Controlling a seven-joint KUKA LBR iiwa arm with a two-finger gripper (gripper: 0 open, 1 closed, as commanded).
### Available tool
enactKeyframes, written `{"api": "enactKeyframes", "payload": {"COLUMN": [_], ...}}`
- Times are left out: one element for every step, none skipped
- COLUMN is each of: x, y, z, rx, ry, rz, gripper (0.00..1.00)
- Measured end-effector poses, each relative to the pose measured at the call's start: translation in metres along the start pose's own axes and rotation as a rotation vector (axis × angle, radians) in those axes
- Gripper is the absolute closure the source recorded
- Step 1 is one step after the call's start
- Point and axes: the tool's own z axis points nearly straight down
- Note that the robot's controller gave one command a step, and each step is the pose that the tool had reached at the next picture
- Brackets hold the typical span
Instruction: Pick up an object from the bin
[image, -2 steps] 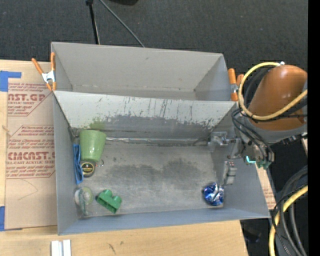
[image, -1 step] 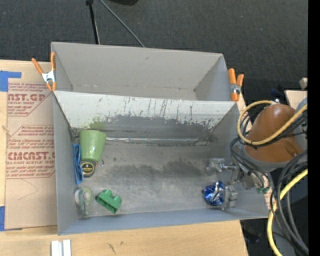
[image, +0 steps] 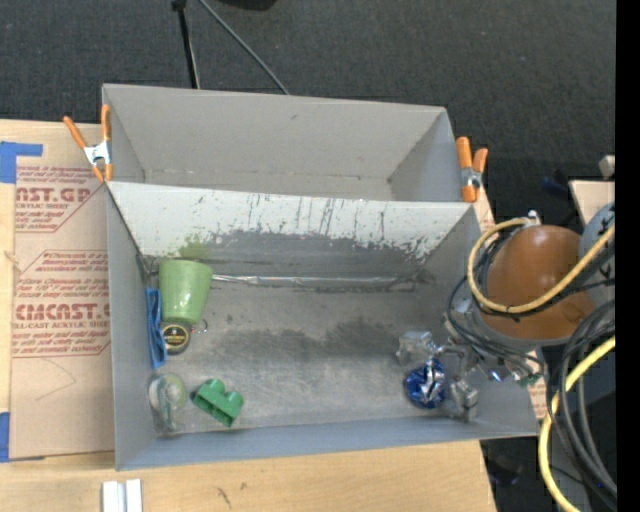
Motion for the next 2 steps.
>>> {"api": "enactKeyframes", "payload": {"x": [0.002, -0.035], "y": [0.001, -0.009], "z": [0.000, -0.205], "rx": [-0.004, -0.002], "ry": [0.006, 0.005], "rz": [0.002, -0.208], "gripper": [1.00, 1.00]}}
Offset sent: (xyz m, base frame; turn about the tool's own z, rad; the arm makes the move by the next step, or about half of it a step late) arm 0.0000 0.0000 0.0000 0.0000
